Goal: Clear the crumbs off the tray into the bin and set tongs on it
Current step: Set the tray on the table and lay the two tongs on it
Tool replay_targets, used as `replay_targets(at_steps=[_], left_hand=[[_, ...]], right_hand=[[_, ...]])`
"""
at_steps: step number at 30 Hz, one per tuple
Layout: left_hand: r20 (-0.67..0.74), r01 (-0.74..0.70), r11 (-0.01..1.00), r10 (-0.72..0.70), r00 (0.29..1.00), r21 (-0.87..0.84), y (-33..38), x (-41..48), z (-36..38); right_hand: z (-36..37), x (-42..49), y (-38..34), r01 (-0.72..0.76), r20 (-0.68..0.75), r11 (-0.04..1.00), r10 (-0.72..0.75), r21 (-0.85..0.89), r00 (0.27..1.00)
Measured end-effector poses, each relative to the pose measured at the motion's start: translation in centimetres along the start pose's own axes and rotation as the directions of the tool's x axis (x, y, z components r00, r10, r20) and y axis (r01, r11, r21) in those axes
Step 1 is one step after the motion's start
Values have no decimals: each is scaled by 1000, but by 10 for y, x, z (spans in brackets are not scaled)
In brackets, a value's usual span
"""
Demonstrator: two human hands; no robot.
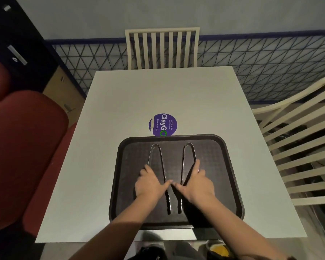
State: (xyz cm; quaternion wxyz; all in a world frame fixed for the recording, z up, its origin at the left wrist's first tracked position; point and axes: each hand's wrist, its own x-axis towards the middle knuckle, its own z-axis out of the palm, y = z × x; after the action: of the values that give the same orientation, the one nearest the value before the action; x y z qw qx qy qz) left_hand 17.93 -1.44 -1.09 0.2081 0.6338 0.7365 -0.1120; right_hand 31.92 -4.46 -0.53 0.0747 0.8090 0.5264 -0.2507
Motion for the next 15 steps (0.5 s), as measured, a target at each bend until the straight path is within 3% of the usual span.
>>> replay_targets(at_steps=[15], left_hand=[[31,-21,999,20,999,35,-7,-1,-3]], right_hand=[[1,-2,16,-58,-13,997,59,56,998]])
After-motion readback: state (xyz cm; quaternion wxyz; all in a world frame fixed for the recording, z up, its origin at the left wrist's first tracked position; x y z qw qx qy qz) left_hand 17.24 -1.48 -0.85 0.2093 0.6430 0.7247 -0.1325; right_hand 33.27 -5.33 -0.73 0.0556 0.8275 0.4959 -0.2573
